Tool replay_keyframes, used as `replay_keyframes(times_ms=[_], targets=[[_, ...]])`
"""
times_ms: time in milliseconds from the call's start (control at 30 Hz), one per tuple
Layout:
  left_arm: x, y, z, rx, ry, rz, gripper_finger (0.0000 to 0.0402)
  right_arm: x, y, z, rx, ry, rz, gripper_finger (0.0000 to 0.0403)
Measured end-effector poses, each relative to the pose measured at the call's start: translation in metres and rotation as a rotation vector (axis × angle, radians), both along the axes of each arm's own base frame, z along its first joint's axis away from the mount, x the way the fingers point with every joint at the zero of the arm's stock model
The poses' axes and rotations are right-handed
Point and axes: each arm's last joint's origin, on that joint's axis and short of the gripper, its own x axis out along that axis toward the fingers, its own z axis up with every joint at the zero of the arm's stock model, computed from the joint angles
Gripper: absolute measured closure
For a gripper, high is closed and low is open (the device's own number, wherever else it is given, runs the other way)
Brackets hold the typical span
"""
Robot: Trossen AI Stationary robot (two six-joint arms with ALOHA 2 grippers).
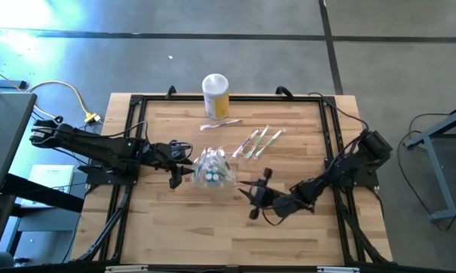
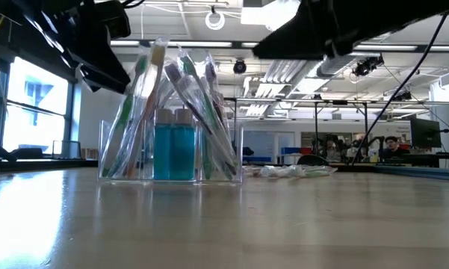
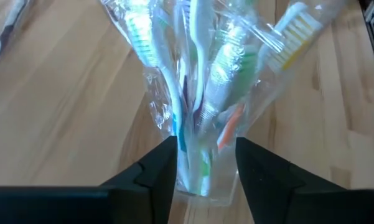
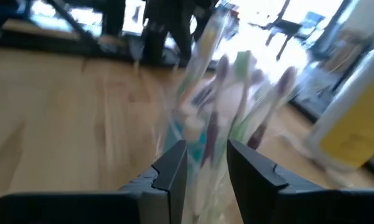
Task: Pick & Place toothbrushing station
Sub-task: Put the green toothbrush into the transparent organizer
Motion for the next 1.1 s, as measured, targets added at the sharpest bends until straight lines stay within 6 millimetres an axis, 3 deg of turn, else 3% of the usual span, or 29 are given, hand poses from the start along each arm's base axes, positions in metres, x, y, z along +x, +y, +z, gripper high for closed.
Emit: replay_keyframes(times_ms=[367, 600, 867, 1100], targets=[[-0.002, 0.0, 0.003, 0.0, -0.017, -0.002, 0.024, 0.011, -0.05, -0.026, 0.183, 0.267, 0.007, 0.0297], [-0.003, -0.001, 0.004, -0.072, -0.025, -0.022, 0.024, 0.004, -0.074, 0.001, 0.259, 0.289, 0.031, 0.0254], [-0.005, -0.001, 0.009, -0.087, -0.057, -0.006, 0.024, -0.028, -0.112, 0.04, 0.181, 0.399, -0.032, 0.019], [-0.012, 0.002, 0.023, -0.03, -0.163, 0.022, 0.024, -0.047, -0.163, 0.041, 0.33, 0.571, -0.054, 0.0191]])
